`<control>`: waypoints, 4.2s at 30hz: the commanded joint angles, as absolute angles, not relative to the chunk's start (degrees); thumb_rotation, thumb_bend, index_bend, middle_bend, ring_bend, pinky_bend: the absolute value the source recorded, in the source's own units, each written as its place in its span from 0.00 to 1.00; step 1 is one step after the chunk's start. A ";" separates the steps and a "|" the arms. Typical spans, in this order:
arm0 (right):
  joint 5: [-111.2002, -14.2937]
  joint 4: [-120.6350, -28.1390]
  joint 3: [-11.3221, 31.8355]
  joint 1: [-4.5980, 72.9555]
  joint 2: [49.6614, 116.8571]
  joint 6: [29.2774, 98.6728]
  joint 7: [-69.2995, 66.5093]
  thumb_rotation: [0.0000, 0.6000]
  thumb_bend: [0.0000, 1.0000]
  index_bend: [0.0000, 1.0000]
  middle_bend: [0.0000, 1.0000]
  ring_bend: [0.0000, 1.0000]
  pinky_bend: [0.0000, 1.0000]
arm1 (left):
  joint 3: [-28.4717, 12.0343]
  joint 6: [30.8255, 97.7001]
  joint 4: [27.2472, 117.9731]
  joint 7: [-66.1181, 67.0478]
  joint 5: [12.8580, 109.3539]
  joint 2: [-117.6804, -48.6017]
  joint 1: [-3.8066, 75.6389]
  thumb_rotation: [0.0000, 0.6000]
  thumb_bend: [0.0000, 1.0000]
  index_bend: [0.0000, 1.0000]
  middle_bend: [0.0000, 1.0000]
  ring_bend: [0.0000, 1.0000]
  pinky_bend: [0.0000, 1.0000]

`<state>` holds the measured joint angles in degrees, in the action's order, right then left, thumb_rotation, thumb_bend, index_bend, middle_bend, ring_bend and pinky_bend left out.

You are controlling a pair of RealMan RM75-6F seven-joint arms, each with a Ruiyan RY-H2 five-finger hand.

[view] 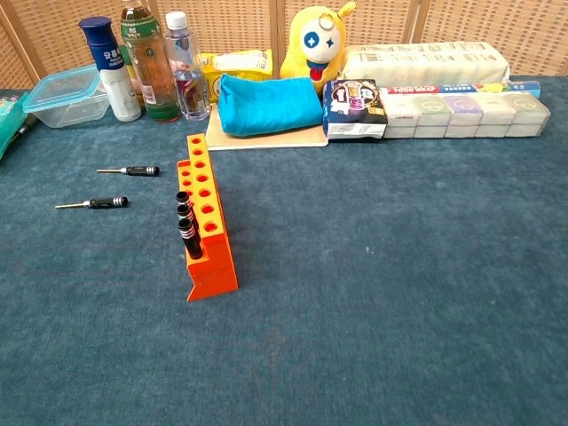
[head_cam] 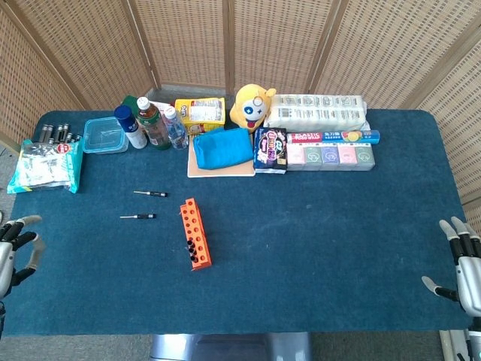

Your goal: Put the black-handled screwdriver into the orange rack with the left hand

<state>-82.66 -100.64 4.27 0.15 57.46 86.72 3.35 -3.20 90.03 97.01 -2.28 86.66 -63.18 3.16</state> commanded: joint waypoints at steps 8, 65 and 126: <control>-82.84 -100.90 4.30 -0.08 56.86 87.17 2.26 1.00 0.00 0.06 0.04 0.08 0.15 | -2.13 87.96 95.32 -2.71 86.82 -64.45 3.31 1.00 0.21 0.25 0.27 0.24 0.35; -82.31 -100.60 4.12 0.40 54.81 85.05 -3.63 1.00 0.00 0.06 0.05 0.08 0.15 | -14.09 69.91 95.43 44.55 34.75 -87.81 36.38 1.00 0.32 0.40 1.00 1.00 1.00; -82.37 -100.39 3.88 0.80 54.06 84.01 -6.21 1.00 0.00 0.06 0.05 0.08 0.16 | -13.45 73.30 79.55 47.32 35.60 -103.32 40.50 1.00 0.35 0.43 1.00 1.00 1.00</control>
